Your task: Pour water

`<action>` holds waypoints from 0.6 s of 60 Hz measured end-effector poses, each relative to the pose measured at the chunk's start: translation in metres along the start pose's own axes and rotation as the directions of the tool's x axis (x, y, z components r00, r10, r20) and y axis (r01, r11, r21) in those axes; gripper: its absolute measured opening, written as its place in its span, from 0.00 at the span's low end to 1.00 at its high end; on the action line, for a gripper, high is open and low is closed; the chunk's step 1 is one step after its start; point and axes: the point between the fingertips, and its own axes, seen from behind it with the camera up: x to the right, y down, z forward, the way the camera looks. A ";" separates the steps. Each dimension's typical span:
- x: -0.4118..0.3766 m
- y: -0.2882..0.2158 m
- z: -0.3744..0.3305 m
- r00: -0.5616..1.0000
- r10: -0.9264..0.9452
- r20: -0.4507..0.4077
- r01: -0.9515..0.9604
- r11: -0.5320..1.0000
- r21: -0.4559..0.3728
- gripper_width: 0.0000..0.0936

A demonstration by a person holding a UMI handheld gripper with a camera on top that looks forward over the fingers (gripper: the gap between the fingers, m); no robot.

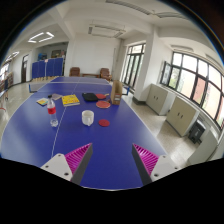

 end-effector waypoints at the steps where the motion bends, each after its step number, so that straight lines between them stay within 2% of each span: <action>1: 0.002 0.000 -0.002 1.000 -0.003 0.000 0.003 1.000 0.000 0.90; 15: -0.020 0.003 0.017 1.000 -0.008 0.003 0.008 1.000 -0.011 0.90; 20: -0.039 0.015 0.017 0.999 -0.016 0.030 0.017 1.000 -0.012 0.89; 26: -0.075 0.035 0.015 0.994 -0.040 0.100 0.041 0.999 -0.011 0.88; 31: -0.142 0.052 0.036 0.984 -0.060 0.167 0.061 0.998 -0.001 0.88; 36: -0.204 0.047 0.054 0.966 -0.066 0.251 0.060 0.998 0.031 0.90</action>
